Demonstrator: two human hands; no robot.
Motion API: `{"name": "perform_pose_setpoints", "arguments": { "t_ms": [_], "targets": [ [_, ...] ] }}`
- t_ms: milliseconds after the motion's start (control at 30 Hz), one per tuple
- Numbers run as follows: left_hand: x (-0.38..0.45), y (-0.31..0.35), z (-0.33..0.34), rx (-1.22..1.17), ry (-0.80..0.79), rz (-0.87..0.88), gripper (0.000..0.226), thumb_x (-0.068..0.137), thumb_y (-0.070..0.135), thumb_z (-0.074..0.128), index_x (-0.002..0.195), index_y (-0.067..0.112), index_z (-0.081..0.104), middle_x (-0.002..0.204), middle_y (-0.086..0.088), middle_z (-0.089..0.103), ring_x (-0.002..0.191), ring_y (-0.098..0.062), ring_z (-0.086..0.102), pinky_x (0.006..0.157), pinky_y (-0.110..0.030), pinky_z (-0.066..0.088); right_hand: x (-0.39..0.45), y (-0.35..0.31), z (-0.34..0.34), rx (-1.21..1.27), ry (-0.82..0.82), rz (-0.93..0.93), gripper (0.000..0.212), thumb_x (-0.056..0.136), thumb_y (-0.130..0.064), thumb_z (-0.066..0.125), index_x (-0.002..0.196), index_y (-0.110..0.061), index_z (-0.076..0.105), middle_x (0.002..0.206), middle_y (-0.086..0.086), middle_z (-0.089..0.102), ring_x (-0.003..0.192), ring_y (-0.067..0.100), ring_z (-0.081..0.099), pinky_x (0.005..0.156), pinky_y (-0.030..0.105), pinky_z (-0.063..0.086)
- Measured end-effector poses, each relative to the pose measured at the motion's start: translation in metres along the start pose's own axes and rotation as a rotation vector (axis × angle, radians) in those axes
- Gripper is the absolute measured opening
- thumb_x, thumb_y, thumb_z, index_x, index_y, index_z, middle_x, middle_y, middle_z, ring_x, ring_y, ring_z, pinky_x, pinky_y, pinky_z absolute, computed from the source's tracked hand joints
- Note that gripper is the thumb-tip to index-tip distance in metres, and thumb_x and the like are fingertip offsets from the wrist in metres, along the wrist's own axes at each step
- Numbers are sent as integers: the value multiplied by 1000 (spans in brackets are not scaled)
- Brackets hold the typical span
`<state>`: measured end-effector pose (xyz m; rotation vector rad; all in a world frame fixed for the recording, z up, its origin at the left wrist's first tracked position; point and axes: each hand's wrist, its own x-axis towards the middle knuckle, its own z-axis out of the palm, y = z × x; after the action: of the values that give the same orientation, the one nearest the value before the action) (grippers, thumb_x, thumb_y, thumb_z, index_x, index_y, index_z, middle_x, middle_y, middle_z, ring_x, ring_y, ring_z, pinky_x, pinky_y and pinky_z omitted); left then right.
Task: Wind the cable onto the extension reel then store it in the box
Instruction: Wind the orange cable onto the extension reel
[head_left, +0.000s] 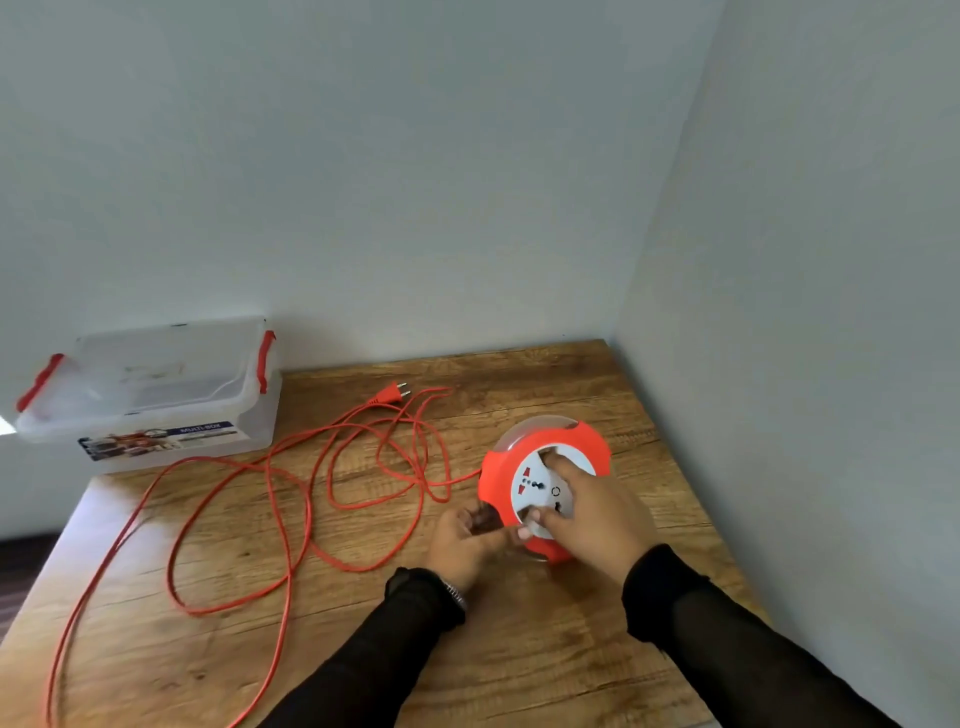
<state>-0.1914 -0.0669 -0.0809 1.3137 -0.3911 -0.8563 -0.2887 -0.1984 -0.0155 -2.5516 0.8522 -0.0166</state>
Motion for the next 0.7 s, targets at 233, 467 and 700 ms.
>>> {"name": "perform_pose_setpoints", "arguments": {
  "t_ms": [233, 467, 700],
  "targets": [
    [0, -10, -5, 10, 142, 96, 26, 67, -2, 78, 87, 8, 66, 78, -3, 72, 70, -17, 66, 60, -28, 54, 9, -18, 13, 822, -213, 361, 79, 84, -27, 67, 145, -26, 18, 101, 4, 69, 41, 14, 58, 39, 20, 41],
    [5, -12, -7, 85, 142, 133, 19, 72, -11, 72, 81, 0, 60, 69, 0, 68, 64, -12, 63, 58, -23, 51, 10, -28, 8, 1622, -337, 717, 14, 91, -14, 54, 102, -4, 53, 57, 11, 66, 42, 14, 59, 36, 16, 39],
    [7, -12, -7, 71, 168, 133, 24, 70, -11, 73, 79, 7, 62, 68, 8, 73, 66, -5, 67, 60, -21, 53, 3, -27, 14, 1915, -264, 678, 28, 93, -5, 39, 87, 10, 62, 84, 19, 67, 42, 9, 56, 35, 15, 38]
  ]
}}
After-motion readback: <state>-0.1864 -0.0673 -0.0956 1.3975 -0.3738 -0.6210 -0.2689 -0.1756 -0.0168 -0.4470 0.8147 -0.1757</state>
